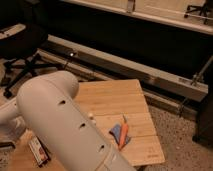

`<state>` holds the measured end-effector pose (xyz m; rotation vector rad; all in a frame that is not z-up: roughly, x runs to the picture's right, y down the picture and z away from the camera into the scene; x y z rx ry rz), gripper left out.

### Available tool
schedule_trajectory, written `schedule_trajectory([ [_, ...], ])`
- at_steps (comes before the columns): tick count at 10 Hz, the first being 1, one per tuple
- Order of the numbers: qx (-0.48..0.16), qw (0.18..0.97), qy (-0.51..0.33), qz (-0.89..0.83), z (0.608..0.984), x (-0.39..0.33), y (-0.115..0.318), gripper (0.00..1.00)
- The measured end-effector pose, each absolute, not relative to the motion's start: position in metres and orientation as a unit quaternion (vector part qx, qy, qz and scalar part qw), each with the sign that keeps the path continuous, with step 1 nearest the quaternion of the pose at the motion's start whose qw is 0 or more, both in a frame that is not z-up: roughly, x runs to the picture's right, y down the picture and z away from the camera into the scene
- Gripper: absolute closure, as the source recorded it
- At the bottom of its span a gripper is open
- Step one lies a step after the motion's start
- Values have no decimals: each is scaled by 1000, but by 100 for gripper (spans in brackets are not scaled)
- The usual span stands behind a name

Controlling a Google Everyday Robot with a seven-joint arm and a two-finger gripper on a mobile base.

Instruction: Place the eraser in the ceramic cup

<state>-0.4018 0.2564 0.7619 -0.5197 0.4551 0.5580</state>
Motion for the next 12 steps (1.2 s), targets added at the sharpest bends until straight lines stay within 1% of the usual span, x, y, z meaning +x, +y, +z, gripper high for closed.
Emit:
schedule_trajectory([
  [3, -243, 906, 239, 250, 768, -405, 277, 20],
  [6, -250, 898, 247, 264, 779, -405, 275, 20],
  [7, -262, 891, 246, 276, 784, -404, 272, 22],
  [9, -288, 877, 244, 298, 791, -399, 264, 38],
  [10, -302, 869, 243, 307, 793, -394, 259, 51],
  [11, -309, 865, 243, 312, 795, -391, 255, 59],
  [12, -315, 860, 245, 317, 797, -384, 251, 69],
])
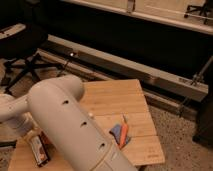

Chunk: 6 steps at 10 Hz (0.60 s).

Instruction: Place the eraser in the ceramic cup

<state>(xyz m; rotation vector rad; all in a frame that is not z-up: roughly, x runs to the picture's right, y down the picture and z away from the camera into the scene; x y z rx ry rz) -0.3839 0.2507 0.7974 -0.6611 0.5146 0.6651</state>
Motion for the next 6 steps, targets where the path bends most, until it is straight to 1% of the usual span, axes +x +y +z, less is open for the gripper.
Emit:
schedule_trajectory([
  [1, -317, 858, 249, 319, 800, -378, 248, 77],
  [2, -319, 855, 256, 318, 803, -370, 248, 91],
  [3, -317, 855, 261, 316, 804, -368, 249, 97],
  [4, -312, 855, 267, 315, 806, -364, 249, 100],
  [6, -300, 858, 276, 313, 803, -361, 248, 100],
])
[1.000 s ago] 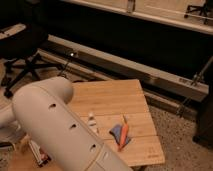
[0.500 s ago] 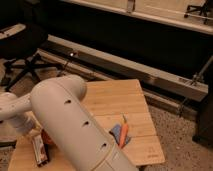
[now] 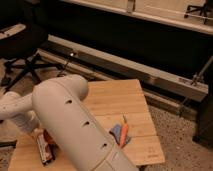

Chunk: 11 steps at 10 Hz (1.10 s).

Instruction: Place the eraser in the ceramic cup

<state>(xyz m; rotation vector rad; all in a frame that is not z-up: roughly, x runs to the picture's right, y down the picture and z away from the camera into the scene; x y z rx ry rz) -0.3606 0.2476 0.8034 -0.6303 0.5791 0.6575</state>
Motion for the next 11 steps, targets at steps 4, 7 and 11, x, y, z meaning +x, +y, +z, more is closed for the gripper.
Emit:
schedule_trajectory([
  [4, -279, 868, 254, 322, 765, -372, 227, 100],
  [7, -266, 877, 209, 341, 717, -378, 195, 100],
  [11, -227, 884, 126, 389, 666, -389, 124, 100],
])
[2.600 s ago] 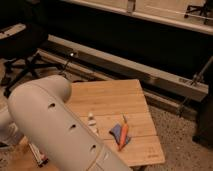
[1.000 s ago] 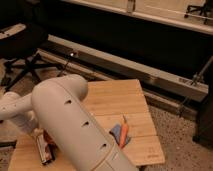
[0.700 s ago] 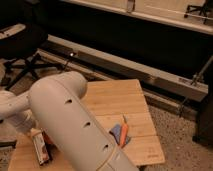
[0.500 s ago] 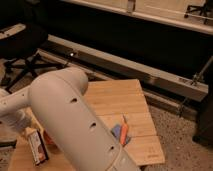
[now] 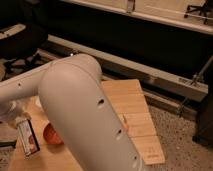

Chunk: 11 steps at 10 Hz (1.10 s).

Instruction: Place the eraser in the ceramic cup

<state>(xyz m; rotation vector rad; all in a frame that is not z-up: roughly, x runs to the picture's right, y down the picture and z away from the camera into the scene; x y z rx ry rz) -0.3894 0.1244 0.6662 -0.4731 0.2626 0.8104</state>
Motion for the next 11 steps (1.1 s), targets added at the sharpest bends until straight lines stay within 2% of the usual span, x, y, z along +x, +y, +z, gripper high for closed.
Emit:
schedule_trajectory([
  [4, -163, 869, 13, 467, 624, -408, 19, 100],
  [6, -130, 858, -18, 496, 614, -407, -22, 100],
  [8, -99, 849, -34, 518, 613, -404, -57, 100],
  [11, -79, 841, -46, 533, 620, -406, -89, 100],
])
